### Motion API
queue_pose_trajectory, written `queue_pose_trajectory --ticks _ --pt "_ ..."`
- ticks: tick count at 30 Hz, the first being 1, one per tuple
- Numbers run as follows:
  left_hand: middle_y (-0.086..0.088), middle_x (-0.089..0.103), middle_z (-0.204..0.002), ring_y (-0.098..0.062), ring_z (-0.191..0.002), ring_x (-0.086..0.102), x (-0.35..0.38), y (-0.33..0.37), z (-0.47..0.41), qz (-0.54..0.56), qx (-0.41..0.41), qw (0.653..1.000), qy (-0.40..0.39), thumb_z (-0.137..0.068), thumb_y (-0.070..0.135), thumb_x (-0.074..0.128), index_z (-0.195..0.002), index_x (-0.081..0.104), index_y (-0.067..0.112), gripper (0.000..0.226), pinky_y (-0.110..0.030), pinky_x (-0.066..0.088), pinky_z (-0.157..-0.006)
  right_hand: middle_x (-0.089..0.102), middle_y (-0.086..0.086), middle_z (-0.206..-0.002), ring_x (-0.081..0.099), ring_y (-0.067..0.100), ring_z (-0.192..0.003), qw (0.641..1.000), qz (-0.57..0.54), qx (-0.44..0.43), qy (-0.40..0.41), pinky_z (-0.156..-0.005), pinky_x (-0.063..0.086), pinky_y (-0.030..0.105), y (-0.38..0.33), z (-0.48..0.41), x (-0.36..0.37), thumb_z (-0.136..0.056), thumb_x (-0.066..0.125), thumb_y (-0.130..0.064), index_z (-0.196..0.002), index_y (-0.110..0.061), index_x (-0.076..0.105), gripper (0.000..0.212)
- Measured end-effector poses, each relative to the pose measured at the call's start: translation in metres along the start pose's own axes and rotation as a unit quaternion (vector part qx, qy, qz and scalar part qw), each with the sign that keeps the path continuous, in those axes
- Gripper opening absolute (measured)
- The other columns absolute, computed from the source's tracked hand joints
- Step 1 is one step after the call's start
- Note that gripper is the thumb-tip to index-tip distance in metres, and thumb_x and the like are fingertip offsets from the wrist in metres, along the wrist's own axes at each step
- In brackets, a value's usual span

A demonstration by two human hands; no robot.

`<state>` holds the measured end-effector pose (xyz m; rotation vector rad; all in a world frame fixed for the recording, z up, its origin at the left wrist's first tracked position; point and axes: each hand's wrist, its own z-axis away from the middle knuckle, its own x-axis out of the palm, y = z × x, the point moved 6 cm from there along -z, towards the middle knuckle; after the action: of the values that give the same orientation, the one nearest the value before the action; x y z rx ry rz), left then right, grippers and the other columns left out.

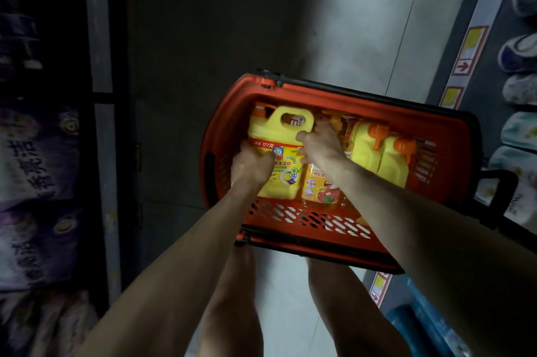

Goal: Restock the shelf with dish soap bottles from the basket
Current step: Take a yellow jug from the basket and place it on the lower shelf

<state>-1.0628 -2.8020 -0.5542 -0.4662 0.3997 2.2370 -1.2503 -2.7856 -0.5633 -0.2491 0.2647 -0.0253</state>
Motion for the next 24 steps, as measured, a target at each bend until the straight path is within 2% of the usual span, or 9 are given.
queue_pose_trajectory --ticks 3,5,9,12,14,16,19,21,24 --pt "-0.009 0.071 -0.126 -0.033 -0.117 0.068 -0.001 0.002 -0.004 0.071 0.004 0.997 -0.023 -0.087 0.044 0.067 -0.138 0.058 0.018 0.058 -0.036 0.052 -0.095 0.064 0.011 -0.130 0.077 0.029 -0.089 0.999 -0.016 0.024 -0.026 -0.065 0.064 0.035 0.000 -0.010 0.007 -0.102 0.066 -0.021 -0.152 -0.019 0.041 0.056" --pt "-0.007 0.073 -0.124 -0.031 -0.115 0.070 0.002 0.001 -0.005 0.110 0.008 0.993 -0.044 -0.081 0.043 0.068 -0.135 0.063 0.019 0.060 -0.043 0.055 -0.102 0.061 0.013 -0.135 0.079 0.030 -0.085 0.997 -0.043 0.041 -0.040 -0.061 0.063 0.033 0.001 -0.012 0.012 -0.101 0.067 -0.021 -0.157 -0.020 0.033 0.065" --pt "-0.001 0.075 -0.123 -0.027 -0.116 0.071 0.010 -0.005 -0.009 0.136 0.021 0.989 -0.045 -0.090 0.031 0.078 -0.133 0.066 0.023 0.046 -0.045 0.054 -0.106 0.059 0.014 -0.138 0.079 0.026 -0.078 0.995 -0.068 0.036 -0.066 -0.057 0.059 0.029 0.004 -0.012 0.020 -0.099 0.069 -0.021 -0.158 -0.024 0.024 0.074" --pt "0.002 0.074 -0.126 -0.023 -0.118 0.070 0.014 -0.009 -0.011 0.134 0.037 0.989 -0.054 -0.089 0.031 0.080 -0.137 0.062 0.023 0.052 -0.045 0.053 -0.108 0.062 0.011 -0.128 0.076 0.020 -0.069 0.996 -0.064 0.024 -0.053 -0.051 0.056 0.026 0.002 -0.013 0.020 -0.100 0.068 -0.020 -0.161 -0.030 0.020 0.078" --pt "0.001 0.073 -0.126 -0.025 -0.117 0.070 0.015 -0.013 -0.011 0.128 0.037 0.990 -0.047 -0.087 0.035 0.082 -0.138 0.057 0.022 0.058 -0.045 0.053 -0.107 0.060 0.007 -0.129 0.074 0.019 -0.066 0.997 -0.064 0.016 -0.045 -0.049 0.054 0.025 0.000 -0.014 0.018 -0.103 0.066 -0.021 -0.164 -0.036 0.014 0.082" --pt "-0.001 0.070 -0.126 -0.029 -0.119 0.069 0.015 -0.016 -0.008 0.123 0.025 0.992 -0.028 -0.084 0.039 0.084 -0.136 0.049 0.020 0.065 -0.043 0.053 -0.106 0.052 0.003 -0.135 0.072 0.017 -0.062 0.998 -0.042 0.000 -0.038 -0.044 0.049 0.023 -0.002 -0.012 0.015 -0.106 0.063 -0.026 -0.164 -0.038 0.017 0.075" --pt "-0.004 0.065 -0.134 -0.031 -0.125 0.065 0.012 -0.021 -0.001 0.096 0.028 0.995 -0.008 -0.082 0.043 0.087 -0.141 0.040 0.020 0.079 -0.033 0.047 -0.098 0.057 0.002 -0.132 0.072 0.017 -0.062 0.999 0.008 -0.031 -0.001 -0.038 0.045 0.019 -0.002 -0.005 0.005 -0.108 0.058 -0.035 -0.157 -0.035 0.031 0.056" --pt "-0.006 0.062 -0.141 -0.031 -0.129 0.062 0.010 -0.022 0.005 0.074 0.051 0.996 -0.004 -0.081 0.045 0.088 -0.147 0.036 0.020 0.088 -0.033 0.045 -0.098 0.063 0.004 -0.124 0.073 0.020 -0.066 0.997 0.053 -0.050 0.030 -0.041 0.049 0.022 -0.002 0.002 -0.003 -0.108 0.056 -0.040 -0.148 -0.032 0.039 0.044" --pt "-0.005 0.061 -0.142 -0.027 -0.128 0.062 0.005 -0.020 0.014 0.061 0.088 0.994 0.002 -0.078 0.043 0.092 -0.154 0.032 0.024 0.098 -0.035 0.049 -0.102 0.061 0.005 -0.124 0.075 0.027 -0.079 0.993 0.093 -0.058 0.053 -0.065 0.063 0.036 0.001 0.014 -0.010 -0.109 0.056 -0.037 -0.145 -0.030 0.041 0.039"
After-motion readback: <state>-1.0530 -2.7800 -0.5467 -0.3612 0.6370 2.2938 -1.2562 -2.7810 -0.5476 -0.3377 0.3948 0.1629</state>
